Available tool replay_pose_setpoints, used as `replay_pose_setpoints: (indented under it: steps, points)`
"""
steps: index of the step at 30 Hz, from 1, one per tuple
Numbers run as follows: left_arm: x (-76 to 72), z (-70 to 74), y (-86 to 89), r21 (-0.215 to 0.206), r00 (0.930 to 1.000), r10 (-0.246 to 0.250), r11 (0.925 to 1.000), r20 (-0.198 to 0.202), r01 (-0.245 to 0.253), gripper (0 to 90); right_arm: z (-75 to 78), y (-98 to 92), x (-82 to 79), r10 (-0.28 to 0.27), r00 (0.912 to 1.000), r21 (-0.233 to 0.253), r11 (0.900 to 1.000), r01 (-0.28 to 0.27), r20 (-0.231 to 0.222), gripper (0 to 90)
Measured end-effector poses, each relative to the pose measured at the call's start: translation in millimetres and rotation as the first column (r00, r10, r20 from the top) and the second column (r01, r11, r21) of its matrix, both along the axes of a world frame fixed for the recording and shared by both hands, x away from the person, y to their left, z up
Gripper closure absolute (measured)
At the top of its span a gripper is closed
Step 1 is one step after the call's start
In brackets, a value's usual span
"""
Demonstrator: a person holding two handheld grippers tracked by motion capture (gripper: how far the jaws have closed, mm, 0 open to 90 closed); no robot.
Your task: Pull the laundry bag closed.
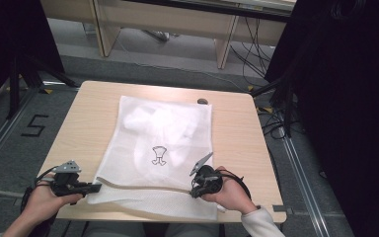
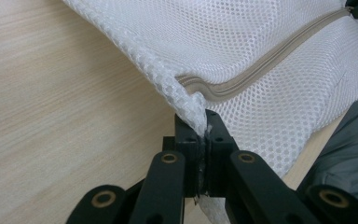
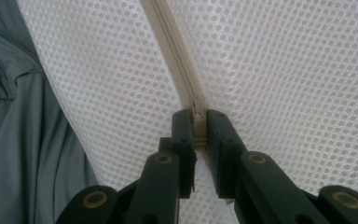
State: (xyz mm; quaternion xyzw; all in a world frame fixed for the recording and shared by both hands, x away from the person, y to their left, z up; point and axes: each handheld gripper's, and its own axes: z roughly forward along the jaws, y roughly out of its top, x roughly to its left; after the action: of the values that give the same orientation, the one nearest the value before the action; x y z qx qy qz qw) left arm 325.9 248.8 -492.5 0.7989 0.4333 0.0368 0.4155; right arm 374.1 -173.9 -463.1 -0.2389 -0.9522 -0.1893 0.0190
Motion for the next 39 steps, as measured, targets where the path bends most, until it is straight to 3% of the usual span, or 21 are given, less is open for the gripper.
replay_pose_setpoints:
  steps: [10, 30, 39]
  points:
    - [0.0, 1.4, 0.6, 0.013, 1.0000, -0.001, 0.9999, -0.008, 0.002, 86.0, 0.2, -6.7, -0.7, -0.006, 1.0000, -0.013, 1.000, 0.006, -0.003, 82.4]
    - [0.1, -0.1, -0.3, -0.006, 1.0000, 0.009, 0.9999, -0.002, -0.009, 85.9, -0.1, -18.3, -2.0, -0.014, 0.9999, -0.025, 1.000, 0.014, -0.001, 82.4]
    - [0.1, 0.2, 0.3, 0.002, 1.0000, 0.002, 1.0000, -0.001, -0.002, 86.0, 0.3, -29.8, -3.8, -0.041, 0.9992, -0.030, 0.999, 0.041, 0.001, 82.3]
